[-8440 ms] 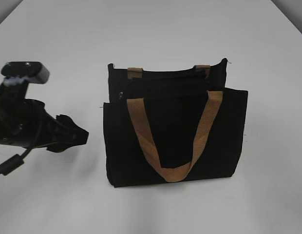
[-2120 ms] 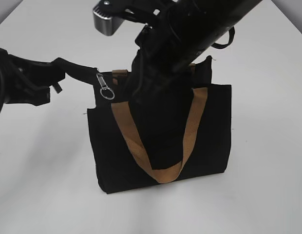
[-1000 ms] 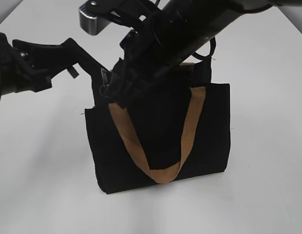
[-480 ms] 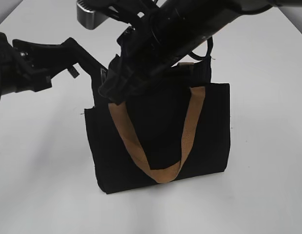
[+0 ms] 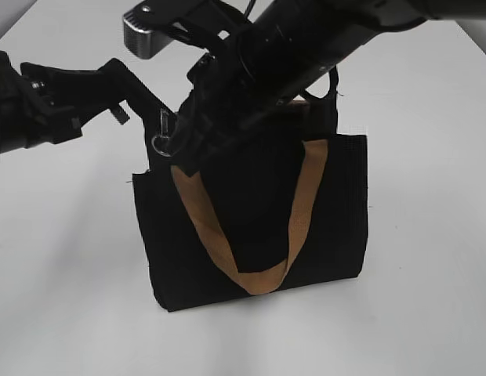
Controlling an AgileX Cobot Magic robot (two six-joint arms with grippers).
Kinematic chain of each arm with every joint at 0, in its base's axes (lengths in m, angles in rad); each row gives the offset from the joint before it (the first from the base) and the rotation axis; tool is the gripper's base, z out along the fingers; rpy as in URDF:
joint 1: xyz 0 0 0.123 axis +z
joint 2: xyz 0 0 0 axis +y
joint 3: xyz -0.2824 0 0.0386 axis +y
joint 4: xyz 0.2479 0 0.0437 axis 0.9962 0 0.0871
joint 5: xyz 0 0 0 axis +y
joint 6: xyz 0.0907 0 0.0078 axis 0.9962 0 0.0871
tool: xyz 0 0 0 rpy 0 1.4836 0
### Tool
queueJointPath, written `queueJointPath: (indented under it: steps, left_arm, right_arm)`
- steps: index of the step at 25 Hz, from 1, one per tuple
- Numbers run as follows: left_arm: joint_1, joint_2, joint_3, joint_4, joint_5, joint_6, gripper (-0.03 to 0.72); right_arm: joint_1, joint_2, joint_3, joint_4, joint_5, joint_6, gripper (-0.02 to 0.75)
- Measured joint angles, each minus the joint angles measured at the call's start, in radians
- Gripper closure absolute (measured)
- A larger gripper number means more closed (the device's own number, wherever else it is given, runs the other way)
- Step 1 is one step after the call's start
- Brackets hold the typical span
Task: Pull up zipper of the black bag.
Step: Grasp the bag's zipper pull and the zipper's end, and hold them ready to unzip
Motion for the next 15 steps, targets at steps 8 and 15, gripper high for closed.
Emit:
queueJointPath:
  steps: [8, 15]
  left_arm:
    - [0.0, 0.0, 0.0, -0.001, 0.112, -0.001, 0.685]
    - [-0.004, 0.0, 0.0, 0.002, 0.196, -0.001, 0.685]
  right_arm:
    - [0.0, -0.078, 0.0, -0.106, 0.063, 0.005, 0.738]
    - [-0.023, -0.142, -0.001, -0.257, 0.125, 0.113, 0.738]
